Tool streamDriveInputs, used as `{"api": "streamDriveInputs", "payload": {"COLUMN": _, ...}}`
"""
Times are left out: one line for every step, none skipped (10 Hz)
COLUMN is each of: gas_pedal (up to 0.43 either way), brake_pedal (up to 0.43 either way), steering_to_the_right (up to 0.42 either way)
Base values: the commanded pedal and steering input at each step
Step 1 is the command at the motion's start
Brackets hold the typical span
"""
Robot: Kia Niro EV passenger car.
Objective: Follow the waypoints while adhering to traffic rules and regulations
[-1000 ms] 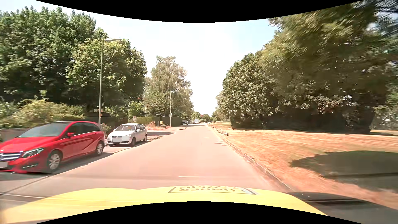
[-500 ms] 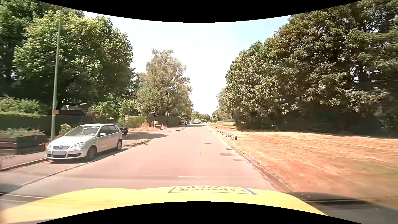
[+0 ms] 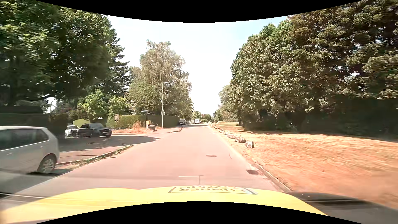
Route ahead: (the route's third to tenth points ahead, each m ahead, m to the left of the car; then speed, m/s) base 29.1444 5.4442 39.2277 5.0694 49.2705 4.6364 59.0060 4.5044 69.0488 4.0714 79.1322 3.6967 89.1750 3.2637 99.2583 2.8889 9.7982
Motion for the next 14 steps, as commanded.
{"api": "streamDriveInputs", "payload": {"gas_pedal": 0.0, "brake_pedal": 0.0, "steering_to_the_right": -0.005}}
{"api": "streamDriveInputs", "payload": {"gas_pedal": 0.0, "brake_pedal": 0.0, "steering_to_the_right": -0.005}}
{"api": "streamDriveInputs", "payload": {"gas_pedal": 0.0, "brake_pedal": 0.0, "steering_to_the_right": -0.005}}
{"api": "streamDriveInputs", "payload": {"gas_pedal": 0.0, "brake_pedal": 0.0, "steering_to_the_right": -0.005}}
{"api": "streamDriveInputs", "payload": {"gas_pedal": 0.0, "brake_pedal": 0.0, "steering_to_the_right": -0.005}}
{"api": "streamDriveInputs", "payload": {"gas_pedal": 0.0, "brake_pedal": 0.0, "steering_to_the_right": -0.003}}
{"api": "streamDriveInputs", "payload": {"gas_pedal": 0.02, "brake_pedal": 0.0, "steering_to_the_right": -0.003}}
{"api": "streamDriveInputs", "payload": {"gas_pedal": 0.067, "brake_pedal": 0.0, "steering_to_the_right": -0.003}}
{"api": "streamDriveInputs", "payload": {"gas_pedal": 0.067, "brake_pedal": 0.0, "steering_to_the_right": -0.002}}
{"api": "streamDriveInputs", "payload": {"gas_pedal": 0.067, "brake_pedal": 0.0, "steering_to_the_right": -0.001}}
{"api": "streamDriveInputs", "payload": {"gas_pedal": 0.067, "brake_pedal": 0.0, "steering_to_the_right": -0.002}}
{"api": "streamDriveInputs", "payload": {"gas_pedal": 0.079, "brake_pedal": 0.0, "steering_to_the_right": -0.002}}
{"api": "streamDriveInputs", "payload": {"gas_pedal": 0.087, "brake_pedal": 0.0, "steering_to_the_right": -0.003}}
{"api": "streamDriveInputs", "payload": {"gas_pedal": 0.087, "brake_pedal": 0.0, "steering_to_the_right": -0.004}}
